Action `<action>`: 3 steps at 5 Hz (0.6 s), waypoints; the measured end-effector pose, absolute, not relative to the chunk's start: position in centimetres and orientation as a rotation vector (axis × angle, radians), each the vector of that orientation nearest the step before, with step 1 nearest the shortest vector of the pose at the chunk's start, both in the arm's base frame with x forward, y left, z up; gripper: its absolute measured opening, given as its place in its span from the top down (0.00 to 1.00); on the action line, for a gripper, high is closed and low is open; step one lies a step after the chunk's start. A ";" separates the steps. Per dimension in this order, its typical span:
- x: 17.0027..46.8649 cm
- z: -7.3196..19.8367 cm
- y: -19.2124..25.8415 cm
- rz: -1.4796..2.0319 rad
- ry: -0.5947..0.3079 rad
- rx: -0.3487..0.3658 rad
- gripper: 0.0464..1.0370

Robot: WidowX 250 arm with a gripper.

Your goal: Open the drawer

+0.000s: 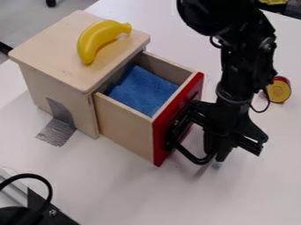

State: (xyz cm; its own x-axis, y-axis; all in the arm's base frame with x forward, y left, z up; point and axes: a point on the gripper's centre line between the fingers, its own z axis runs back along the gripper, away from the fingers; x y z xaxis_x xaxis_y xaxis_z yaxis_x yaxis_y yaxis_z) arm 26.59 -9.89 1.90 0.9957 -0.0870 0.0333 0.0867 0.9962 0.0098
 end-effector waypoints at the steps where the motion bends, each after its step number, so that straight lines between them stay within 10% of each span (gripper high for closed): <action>1: 26.5 1.9 -9.9 -0.090 -0.031 0.010 0.89; 3: 26.6 3.3 -10.5 -0.129 -0.060 0.020 0.34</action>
